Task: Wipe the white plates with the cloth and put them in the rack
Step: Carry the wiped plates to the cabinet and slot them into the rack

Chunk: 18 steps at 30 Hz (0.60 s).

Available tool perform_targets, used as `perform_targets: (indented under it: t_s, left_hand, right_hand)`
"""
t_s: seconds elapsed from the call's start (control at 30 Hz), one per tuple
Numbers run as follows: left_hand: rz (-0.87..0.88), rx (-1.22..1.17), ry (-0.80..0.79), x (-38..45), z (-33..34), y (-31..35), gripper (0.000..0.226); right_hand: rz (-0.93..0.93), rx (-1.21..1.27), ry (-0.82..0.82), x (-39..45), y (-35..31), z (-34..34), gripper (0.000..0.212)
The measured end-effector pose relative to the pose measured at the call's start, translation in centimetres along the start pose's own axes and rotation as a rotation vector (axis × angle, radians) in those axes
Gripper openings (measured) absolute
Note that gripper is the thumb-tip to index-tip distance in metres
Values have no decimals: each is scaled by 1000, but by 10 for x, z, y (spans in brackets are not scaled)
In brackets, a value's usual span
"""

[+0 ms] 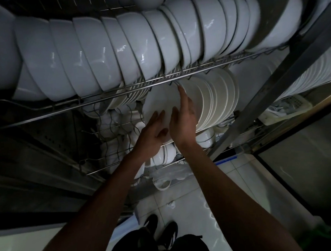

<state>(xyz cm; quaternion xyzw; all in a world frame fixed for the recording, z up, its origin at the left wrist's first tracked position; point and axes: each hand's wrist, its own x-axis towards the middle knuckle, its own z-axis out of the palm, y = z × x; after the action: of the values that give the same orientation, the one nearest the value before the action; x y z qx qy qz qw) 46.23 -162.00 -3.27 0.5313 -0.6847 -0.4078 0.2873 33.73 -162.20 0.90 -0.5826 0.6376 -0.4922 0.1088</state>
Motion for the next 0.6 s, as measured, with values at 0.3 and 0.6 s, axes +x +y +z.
perform_targets:
  t_s: [0.3, 0.6]
  left_hand:
    - [-9, -8, 22, 3, 0, -15, 63]
    - [-36, 33, -15, 0, -4, -22, 65]
  right_hand:
    - [-9, -109, -110, 1, 1, -4, 80]
    - [-9, -221, -163, -8, 8, -3, 77]
